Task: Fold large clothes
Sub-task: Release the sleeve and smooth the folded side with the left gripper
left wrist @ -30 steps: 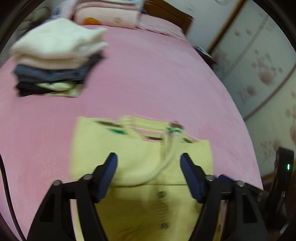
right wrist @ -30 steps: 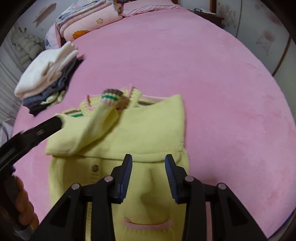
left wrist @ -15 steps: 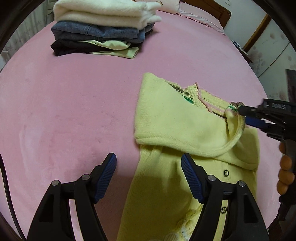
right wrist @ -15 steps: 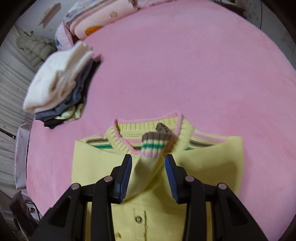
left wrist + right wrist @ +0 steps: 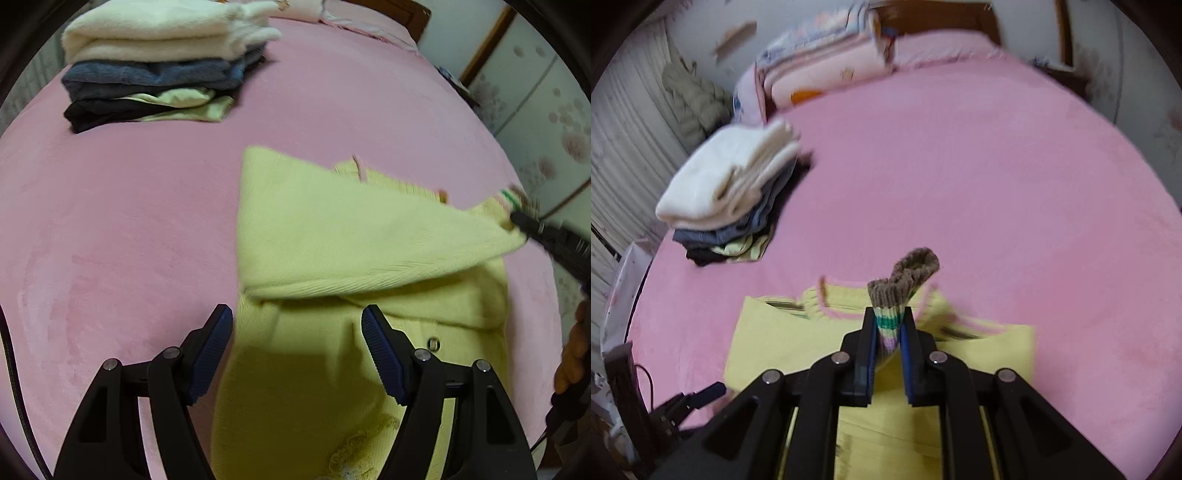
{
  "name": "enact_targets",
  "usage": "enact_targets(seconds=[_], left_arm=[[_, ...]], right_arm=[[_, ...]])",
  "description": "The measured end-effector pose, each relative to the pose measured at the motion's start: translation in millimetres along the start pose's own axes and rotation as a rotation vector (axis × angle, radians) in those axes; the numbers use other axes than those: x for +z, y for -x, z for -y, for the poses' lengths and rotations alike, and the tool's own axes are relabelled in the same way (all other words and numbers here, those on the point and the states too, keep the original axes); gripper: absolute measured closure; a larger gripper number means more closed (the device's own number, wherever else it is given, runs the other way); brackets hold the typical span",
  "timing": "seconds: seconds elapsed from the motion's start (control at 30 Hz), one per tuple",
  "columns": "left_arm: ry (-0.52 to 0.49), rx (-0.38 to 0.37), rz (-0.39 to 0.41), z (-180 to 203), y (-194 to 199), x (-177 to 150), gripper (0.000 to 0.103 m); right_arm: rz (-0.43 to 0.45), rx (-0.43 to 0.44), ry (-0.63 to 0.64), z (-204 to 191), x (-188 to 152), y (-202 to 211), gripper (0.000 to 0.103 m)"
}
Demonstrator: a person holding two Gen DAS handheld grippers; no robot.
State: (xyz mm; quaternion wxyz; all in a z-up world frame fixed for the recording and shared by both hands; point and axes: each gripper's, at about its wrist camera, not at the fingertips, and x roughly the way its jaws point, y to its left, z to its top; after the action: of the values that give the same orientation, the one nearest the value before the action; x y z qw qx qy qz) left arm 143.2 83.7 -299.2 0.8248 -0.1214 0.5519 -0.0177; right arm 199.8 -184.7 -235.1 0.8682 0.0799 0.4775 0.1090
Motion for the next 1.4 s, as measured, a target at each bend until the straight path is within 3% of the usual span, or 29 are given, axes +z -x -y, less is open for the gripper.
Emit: enact_targets(seconds=[0.07, 0.13, 0.17, 0.23, 0.37, 0.5, 0.63, 0.73, 0.83, 0.9, 1.03, 1.17, 1.23, 1.4], left_arm=[[-0.034, 0.006, -0.015, 6.2, -3.5, -4.4, 0.032], [-0.069, 0.018, -0.019, 11.4, -2.9, -7.7, 0.032], [-0.081, 0.02, -0.018, 12.8, -1.8, -8.1, 0.032], [-0.097, 0.015, -0.013, 13.8, 3.9, -6.0, 0.032], [-0.106, -0.005, 0.047, 16.2, 21.3, 7.1, 0.032], [-0.111, -0.038, 0.096, 27.7, 23.0, 26.0, 0.032], [-0.094, -0.081, 0.089, 42.7, -5.1, 40.3, 0.032], [-0.117, -0.004, 0.049, 48.6, -33.9, 42.2, 0.034], [-0.178, 0.044, 0.05, 49.7, -44.4, 37.6, 0.037], [-0.219, 0.053, 0.053, 52.5, -43.2, 34.7, 0.037], [-0.239, 0.076, 0.04, 54.8, -27.3, 31.8, 0.036], [-0.164, 0.056, 0.029, 53.5, 7.4, 31.1, 0.034], [-0.133, 0.055, 0.035, 56.1, 30.4, 28.2, 0.023], [-0.143, 0.074, 0.069, 71.4, 87.0, 18.2, 0.018]], right_arm=[[-0.101, -0.089, -0.037, 23.8, -24.8, -16.2, 0.082], [-0.21, -0.112, -0.107, 43.7, -46.5, -32.6, 0.079], [-0.217, -0.089, -0.156, 52.6, -55.6, -32.0, 0.078], [-0.182, -0.084, -0.181, 55.0, -58.4, -21.1, 0.077], [-0.081, -0.176, -0.14, 40.0, -48.5, 2.8, 0.077], [-0.016, -0.128, -0.057, 8.0, -35.0, 3.4, 0.077], [-0.05, -0.086, 0.041, -21.9, -32.8, -22.6, 0.077], [-0.11, -0.104, 0.063, -23.7, -37.1, -45.5, 0.077], [-0.14, -0.227, 0.06, -3.5, -45.5, -56.5, 0.079], [-0.138, -0.206, 0.03, 12.9, -49.1, -51.8, 0.09], [-0.132, -0.217, 0.006, 31.5, -51.8, -24.6, 0.085], [-0.111, -0.137, -0.037, 37.0, -54.3, 8.5, 0.085], [-0.095, -0.121, -0.03, 32.4, -54.0, 24.8, 0.085], [-0.063, -0.069, 0.004, 22.2, -52.7, 76.5, 0.07]])
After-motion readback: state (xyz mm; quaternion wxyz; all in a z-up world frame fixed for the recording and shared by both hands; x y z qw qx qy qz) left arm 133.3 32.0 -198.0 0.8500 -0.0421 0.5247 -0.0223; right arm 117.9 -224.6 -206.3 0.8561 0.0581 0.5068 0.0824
